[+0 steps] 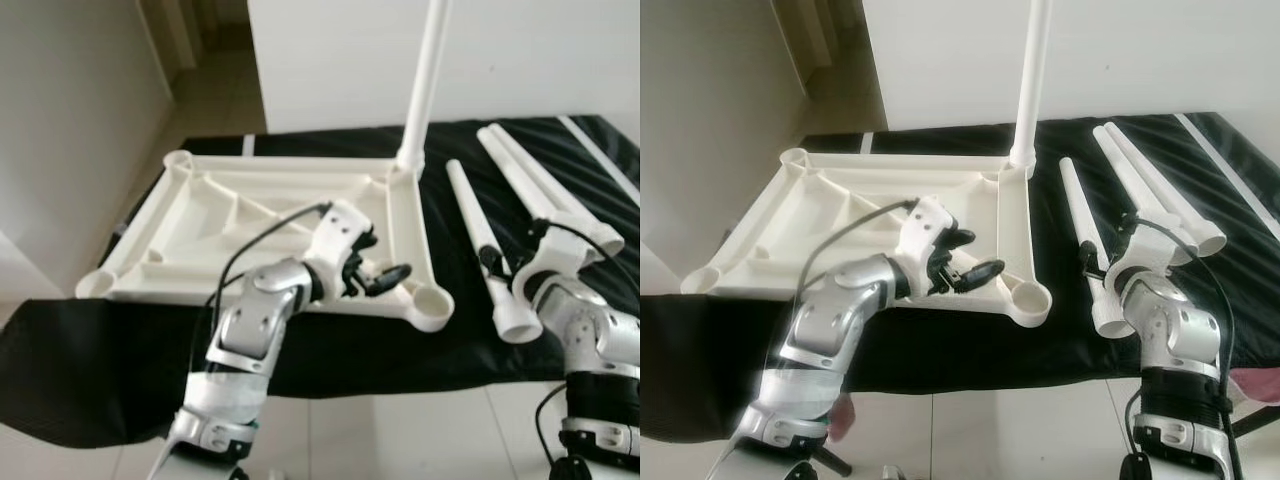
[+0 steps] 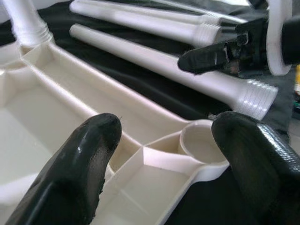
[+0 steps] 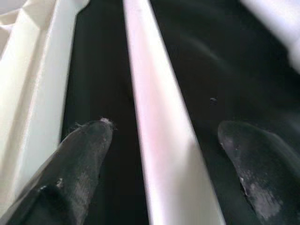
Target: Building children table
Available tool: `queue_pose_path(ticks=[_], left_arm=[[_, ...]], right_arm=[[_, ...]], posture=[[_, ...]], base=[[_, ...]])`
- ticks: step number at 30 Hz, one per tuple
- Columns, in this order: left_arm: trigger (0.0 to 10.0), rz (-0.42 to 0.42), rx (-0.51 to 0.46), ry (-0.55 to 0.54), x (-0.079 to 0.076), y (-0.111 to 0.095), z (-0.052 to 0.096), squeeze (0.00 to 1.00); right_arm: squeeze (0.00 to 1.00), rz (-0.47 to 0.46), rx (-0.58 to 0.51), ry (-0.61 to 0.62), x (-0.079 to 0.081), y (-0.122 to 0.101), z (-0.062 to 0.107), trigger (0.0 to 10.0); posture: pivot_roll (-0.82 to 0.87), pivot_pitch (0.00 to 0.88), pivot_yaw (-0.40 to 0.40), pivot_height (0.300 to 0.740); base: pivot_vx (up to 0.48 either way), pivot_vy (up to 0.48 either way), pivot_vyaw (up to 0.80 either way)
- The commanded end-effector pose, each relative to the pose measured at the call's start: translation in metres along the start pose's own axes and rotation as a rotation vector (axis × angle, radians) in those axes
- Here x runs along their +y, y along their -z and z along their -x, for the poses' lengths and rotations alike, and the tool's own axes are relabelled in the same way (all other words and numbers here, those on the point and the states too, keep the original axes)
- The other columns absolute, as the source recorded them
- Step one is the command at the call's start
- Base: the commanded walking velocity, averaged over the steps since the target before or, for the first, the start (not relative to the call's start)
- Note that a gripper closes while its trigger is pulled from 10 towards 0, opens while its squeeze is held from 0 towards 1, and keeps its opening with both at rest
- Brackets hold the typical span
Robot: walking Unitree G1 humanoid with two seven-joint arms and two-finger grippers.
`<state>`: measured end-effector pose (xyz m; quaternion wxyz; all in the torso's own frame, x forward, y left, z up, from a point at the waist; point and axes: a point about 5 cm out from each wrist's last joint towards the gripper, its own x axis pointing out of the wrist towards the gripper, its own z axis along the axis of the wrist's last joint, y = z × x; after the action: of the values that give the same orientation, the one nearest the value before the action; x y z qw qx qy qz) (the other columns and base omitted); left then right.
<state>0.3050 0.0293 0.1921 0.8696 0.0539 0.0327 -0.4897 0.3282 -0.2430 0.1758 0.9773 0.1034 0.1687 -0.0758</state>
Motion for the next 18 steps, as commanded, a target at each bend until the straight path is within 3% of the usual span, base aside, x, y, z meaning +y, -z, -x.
queue_pose_path(ticks=[1,12,18], left_arm=[[10.0,0.018,0.01,-0.059,0.0,0.002,0.003,0.0],[10.0,0.056,0.039,-0.092,-0.003,0.007,0.01,0.0],[10.0,0.072,0.044,-0.119,-0.003,0.008,0.013,0.0]], right_arm=[[0.0,-0.004,0.062,-0.019,0.007,0.002,-0.004,10.0],[0.0,0.006,0.19,0.013,0.003,-0.016,-0.015,10.0],[0.0,0.009,0.27,0.018,0.003,-0.011,-0.019,10.0]], posture=[[0.06,0.08,0.052,0.74],[0.08,0.133,0.023,0.74],[0.09,0.141,0.005,0.74]], base=[[0.0,0.0,0.0],[0.0,0.0,0.0],[0.0,0.0,0.0]])
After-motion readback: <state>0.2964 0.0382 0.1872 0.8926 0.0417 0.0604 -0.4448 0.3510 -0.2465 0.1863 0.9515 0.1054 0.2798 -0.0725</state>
